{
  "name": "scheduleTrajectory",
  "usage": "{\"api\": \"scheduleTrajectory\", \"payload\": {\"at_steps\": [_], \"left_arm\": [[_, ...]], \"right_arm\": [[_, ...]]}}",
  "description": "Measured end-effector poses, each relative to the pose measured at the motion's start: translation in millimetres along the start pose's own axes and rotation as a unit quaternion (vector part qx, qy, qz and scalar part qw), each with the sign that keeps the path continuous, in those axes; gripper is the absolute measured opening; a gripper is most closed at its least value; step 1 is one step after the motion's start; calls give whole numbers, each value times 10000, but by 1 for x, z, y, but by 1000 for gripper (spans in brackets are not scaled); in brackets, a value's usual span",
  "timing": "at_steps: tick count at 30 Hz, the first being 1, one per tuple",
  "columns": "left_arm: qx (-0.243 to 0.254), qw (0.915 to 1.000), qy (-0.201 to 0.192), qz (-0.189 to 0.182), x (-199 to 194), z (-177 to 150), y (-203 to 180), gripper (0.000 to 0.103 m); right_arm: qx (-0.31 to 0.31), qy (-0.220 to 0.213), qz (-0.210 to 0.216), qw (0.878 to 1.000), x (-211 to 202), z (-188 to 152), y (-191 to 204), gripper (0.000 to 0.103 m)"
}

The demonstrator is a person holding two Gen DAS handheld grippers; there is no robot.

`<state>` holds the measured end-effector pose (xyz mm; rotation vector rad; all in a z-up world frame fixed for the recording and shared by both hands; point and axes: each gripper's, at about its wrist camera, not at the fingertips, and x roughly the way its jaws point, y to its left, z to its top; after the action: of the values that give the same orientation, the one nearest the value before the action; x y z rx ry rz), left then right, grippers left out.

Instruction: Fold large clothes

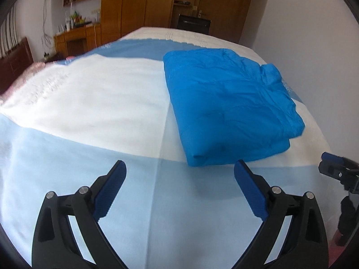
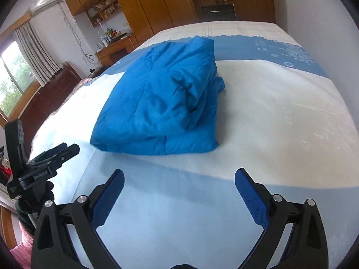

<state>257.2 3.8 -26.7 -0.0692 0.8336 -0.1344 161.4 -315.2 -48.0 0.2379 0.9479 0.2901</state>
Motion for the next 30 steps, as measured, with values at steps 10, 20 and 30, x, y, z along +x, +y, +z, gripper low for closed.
{"api": "scheduleTrajectory", "payload": {"at_steps": [10,20,30], "left_arm": [[183,9997,-172,-51,-48,-26,-5,96],[135,9994,-308,22,-68,-40,-2,96],[302,9988,-377,41,-84,-50,-4,96]], "right_arm": [[-66,-136,39,9999,-29,-24,24,99],[-160,-174,68,9997,-41,-36,39,99],[-210,-247,70,9994,-51,-43,48,99]]}}
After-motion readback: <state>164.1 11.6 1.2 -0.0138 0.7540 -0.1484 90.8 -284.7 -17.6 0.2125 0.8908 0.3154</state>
